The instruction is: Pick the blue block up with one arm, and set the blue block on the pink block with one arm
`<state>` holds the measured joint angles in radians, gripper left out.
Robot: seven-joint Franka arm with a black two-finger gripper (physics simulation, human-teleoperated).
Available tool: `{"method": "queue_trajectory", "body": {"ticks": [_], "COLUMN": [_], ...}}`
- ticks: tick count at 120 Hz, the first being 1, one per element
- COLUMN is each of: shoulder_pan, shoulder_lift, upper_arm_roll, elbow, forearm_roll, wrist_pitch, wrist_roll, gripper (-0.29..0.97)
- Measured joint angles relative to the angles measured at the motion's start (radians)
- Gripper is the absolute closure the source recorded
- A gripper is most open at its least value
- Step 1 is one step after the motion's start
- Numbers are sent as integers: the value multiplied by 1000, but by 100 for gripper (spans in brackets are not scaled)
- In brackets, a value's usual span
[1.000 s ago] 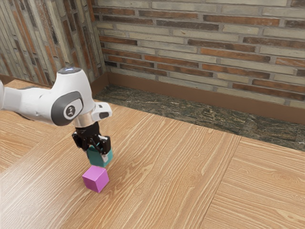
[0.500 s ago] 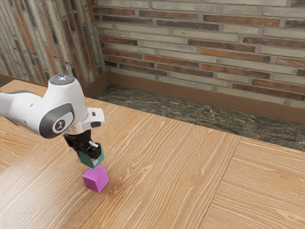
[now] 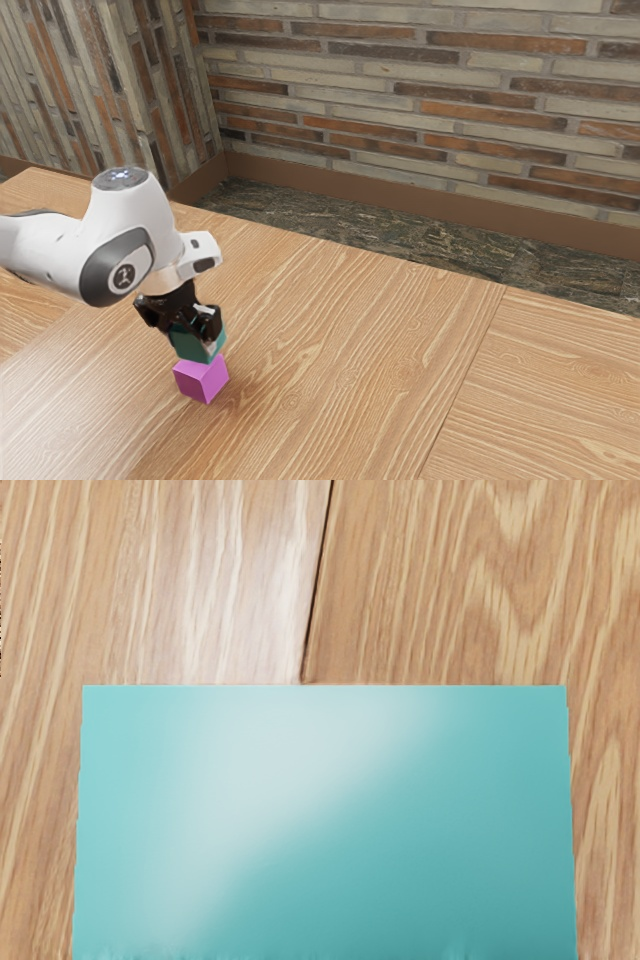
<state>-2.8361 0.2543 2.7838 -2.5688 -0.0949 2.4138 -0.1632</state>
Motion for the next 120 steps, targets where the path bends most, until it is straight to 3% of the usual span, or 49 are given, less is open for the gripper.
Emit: {"method": "queue_trajectory", "body": {"ticks": [70, 120], "shoulder_pan": [42, 61], "shoulder_lift": [-43, -61], "upper_arm_roll": [4, 3], "elbow": [0, 21], "forearm_roll": [-9, 0], "wrist_pitch": [-1, 18], "wrist_roll": [-15, 143], "gripper": [31, 31]}}
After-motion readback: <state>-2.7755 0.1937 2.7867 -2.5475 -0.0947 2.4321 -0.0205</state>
